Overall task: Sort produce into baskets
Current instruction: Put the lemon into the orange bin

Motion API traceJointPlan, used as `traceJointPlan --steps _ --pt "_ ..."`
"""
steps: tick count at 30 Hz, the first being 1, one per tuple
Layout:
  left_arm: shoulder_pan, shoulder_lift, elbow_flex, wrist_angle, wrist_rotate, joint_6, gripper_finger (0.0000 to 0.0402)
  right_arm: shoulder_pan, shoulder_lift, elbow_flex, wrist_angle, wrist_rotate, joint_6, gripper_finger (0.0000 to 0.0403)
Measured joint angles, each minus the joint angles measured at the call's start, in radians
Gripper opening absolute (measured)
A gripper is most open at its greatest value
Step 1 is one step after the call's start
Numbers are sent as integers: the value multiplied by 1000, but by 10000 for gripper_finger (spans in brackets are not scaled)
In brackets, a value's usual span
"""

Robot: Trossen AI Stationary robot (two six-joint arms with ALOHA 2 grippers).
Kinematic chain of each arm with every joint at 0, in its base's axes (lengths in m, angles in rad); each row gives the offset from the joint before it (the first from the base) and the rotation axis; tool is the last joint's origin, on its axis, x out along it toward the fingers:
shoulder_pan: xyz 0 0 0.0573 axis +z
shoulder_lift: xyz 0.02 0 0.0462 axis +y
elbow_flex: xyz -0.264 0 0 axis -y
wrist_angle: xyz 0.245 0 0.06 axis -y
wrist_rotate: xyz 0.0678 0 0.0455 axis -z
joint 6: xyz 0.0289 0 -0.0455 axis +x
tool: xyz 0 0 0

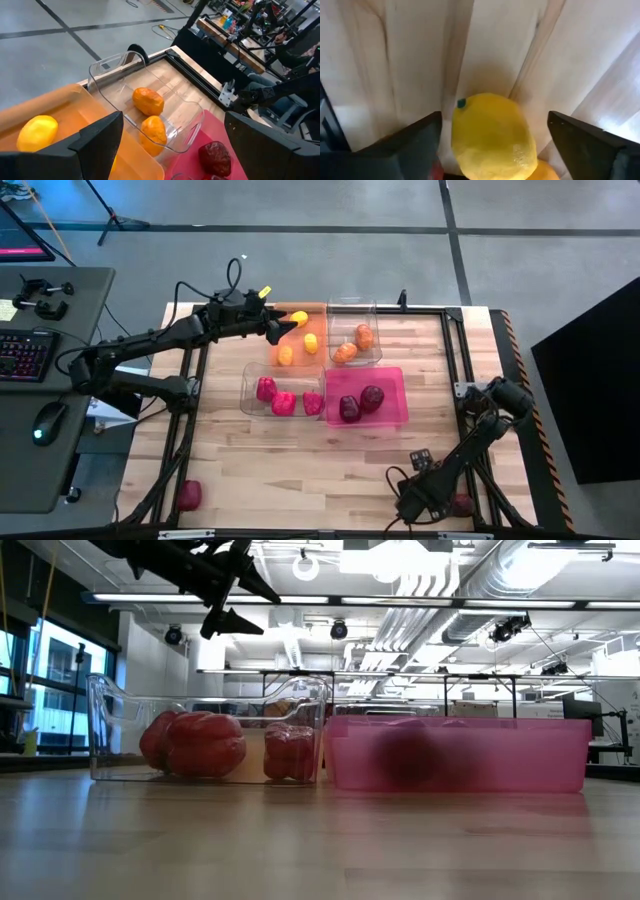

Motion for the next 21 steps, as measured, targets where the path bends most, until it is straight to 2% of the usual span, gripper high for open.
traceJointPlan --steps 3,11,17,21 --pt "0 0 0 0 -1 -1 336 0 0 0 -1 18 0 313" --pt "0 -16 0 9 -5 -9 336 -8 -16 0 -86 74 -10 143" --pt "20 -68 51 8 -5 13 336 -93 -152 0 -120 220 -81 132" --pt "27 -113 113 10 -6 46 336 -221 -299 0 -201 379 -136 151"
